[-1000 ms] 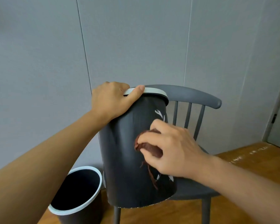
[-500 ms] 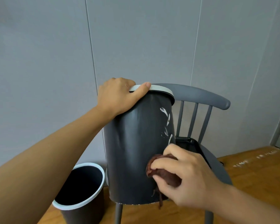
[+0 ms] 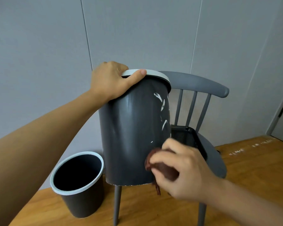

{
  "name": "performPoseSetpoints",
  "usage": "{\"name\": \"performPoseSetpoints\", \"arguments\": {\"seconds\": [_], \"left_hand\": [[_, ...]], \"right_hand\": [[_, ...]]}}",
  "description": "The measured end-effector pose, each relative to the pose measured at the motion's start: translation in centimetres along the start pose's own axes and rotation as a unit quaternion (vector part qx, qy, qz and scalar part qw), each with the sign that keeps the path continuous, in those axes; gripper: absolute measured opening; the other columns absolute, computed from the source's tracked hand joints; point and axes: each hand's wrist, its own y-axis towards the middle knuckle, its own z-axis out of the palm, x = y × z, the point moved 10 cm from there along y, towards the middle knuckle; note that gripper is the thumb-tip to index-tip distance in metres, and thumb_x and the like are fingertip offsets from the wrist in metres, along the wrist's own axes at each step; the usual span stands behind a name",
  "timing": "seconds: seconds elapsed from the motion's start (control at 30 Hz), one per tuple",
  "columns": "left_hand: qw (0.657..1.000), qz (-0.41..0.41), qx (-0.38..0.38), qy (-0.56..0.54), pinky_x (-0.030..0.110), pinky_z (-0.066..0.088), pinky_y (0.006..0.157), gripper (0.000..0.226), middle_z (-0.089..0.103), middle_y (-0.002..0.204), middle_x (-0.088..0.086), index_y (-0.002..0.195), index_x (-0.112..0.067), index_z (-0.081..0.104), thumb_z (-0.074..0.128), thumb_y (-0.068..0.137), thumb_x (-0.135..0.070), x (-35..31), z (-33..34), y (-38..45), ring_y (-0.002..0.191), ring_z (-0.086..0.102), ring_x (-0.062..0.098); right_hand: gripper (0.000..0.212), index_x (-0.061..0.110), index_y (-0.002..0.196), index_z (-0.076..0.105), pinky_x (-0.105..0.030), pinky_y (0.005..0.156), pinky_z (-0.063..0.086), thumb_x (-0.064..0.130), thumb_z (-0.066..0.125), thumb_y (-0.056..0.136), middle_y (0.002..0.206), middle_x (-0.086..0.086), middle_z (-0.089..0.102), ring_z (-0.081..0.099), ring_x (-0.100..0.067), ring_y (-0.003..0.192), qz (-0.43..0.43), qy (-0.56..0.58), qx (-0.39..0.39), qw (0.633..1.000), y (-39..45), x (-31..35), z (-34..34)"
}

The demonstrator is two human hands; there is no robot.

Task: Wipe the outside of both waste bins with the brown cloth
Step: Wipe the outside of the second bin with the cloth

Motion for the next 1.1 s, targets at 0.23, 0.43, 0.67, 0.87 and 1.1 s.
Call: {"name": "performPoseSetpoints", "arguments": {"seconds": [0.23, 0.43, 0.67, 0.87, 1.1], "left_hand": [[1.000, 0.005, 0.002, -0.007, 0.033, 0.024, 0.050, 0.073, 0.029, 0.048, 0.002, 0.057, -0.013, 0.029, 0.049, 0.081, -0.079, -0.1, -0.4, -0.5, 0.050, 0.032, 0.022], [1.000, -0.019, 0.001, -0.005, 0.034, 0.029, 0.052, 0.075, 0.032, 0.051, 0.007, 0.059, -0.011, 0.033, 0.049, 0.083, -0.080, 1.6, -0.5, -0.3, 0.053, 0.034, 0.025], [1.000, -0.017, 0.003, -0.014, 0.035, 0.028, 0.053, 0.073, 0.032, 0.052, 0.007, 0.059, -0.012, 0.031, 0.049, 0.083, -0.079, 1.5, -0.5, -0.4, 0.053, 0.033, 0.025], [1.000, -0.012, 0.000, -0.007, 0.034, 0.026, 0.051, 0.075, 0.031, 0.052, 0.007, 0.058, -0.011, 0.031, 0.048, 0.083, -0.080, 1.3, -0.6, -0.4, 0.053, 0.032, 0.025], [1.000, -0.019, 0.009, 0.004, 0.035, 0.029, 0.052, 0.077, 0.035, 0.054, 0.010, 0.061, -0.008, 0.036, 0.047, 0.084, -0.080, 1.6, 0.0, 0.0, 0.054, 0.036, 0.026]], "right_hand": [[0.020, 0.037, 0.106, 0.077, -0.039, 0.066, 0.057, 0.041, 0.071, 0.087, 0.094, 0.008, 0.060, 0.063, -0.014, 0.079, 0.057, -0.003, -0.108, 0.993, 5.5, -2.8, -3.1], [0.019, 0.035, 0.105, 0.076, -0.037, 0.065, 0.058, 0.037, 0.074, 0.087, 0.093, 0.008, 0.057, 0.062, -0.012, 0.077, 0.058, 0.016, -0.099, 0.993, 4.1, -2.3, -2.0], [0.017, 0.031, 0.104, 0.078, -0.030, 0.061, 0.055, 0.034, 0.076, 0.087, 0.094, 0.011, 0.059, 0.063, -0.010, 0.076, 0.028, 0.029, -0.030, 0.999, 0.4, -1.0, -0.3], [0.021, 0.033, 0.105, 0.078, -0.035, 0.073, 0.060, 0.041, 0.073, 0.086, 0.097, 0.010, 0.064, 0.066, -0.010, 0.085, 0.100, 0.032, -0.136, 0.985, 5.7, -4.3, -3.0], [0.018, 0.035, 0.103, 0.073, -0.028, 0.063, 0.057, 0.036, 0.077, 0.085, 0.094, 0.017, 0.056, 0.065, -0.009, 0.081, 0.068, 0.081, -0.021, 0.994, -2.5, -2.1, 0.4]]}}
